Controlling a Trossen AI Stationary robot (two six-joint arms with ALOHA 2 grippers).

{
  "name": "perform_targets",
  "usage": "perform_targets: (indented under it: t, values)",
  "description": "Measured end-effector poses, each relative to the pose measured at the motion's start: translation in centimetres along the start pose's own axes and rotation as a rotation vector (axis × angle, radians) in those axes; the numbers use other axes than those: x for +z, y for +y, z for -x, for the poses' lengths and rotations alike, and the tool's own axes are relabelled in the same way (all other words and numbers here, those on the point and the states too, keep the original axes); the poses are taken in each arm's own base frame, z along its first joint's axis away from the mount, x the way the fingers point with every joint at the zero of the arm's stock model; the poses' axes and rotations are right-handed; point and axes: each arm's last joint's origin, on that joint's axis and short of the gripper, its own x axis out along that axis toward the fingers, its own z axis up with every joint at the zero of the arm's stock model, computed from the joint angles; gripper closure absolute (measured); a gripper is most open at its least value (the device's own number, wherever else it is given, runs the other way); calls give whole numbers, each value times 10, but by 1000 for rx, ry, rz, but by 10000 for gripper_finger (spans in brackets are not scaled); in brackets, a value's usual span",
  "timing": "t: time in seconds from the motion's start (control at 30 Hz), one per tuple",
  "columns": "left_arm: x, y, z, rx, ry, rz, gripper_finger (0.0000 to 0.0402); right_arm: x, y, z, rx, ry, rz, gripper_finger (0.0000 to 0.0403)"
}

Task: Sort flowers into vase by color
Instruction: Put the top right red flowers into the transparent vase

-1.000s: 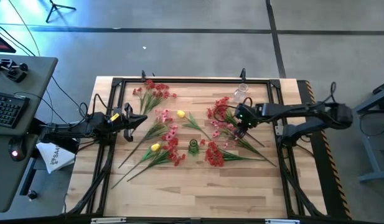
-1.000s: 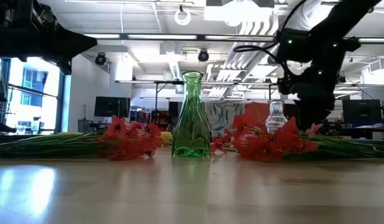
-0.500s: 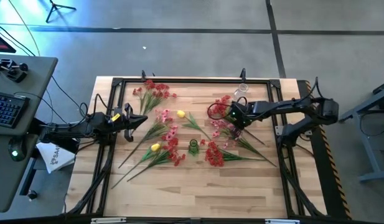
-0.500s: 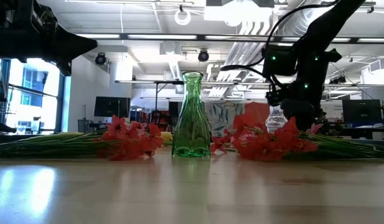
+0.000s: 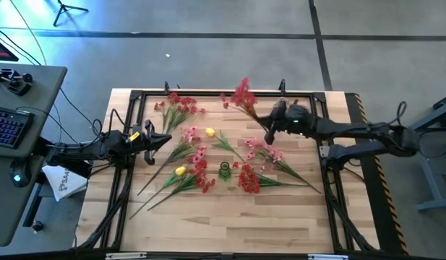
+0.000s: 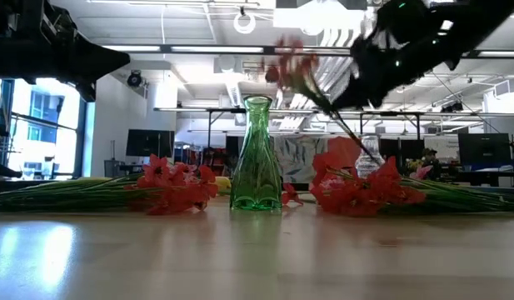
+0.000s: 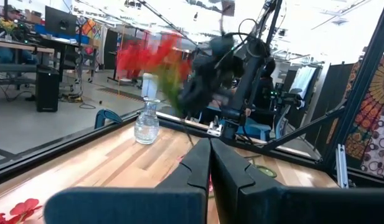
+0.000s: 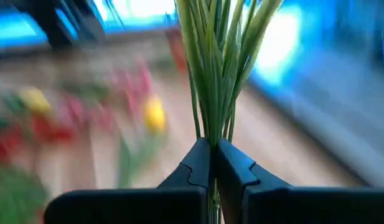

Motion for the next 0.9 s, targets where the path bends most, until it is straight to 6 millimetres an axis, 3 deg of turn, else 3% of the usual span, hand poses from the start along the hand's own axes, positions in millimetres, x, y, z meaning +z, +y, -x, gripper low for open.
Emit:
perform_targets:
  t: [0.17,0.37,0.7,0.9]
  values:
    - [0,0,0,-13,2,3,401,8,-19,14,-85,-357,48,401]
    - [0,0,0,-12,2,8,402,21,-54,27,-261,-509,70,401]
    - [0,0,0,-11,1,8,402,44,-90,64,-370,-596,60,402]
    - [1,0,0,0,-10,1,401,32,-100,56,-248,-504,-21,402]
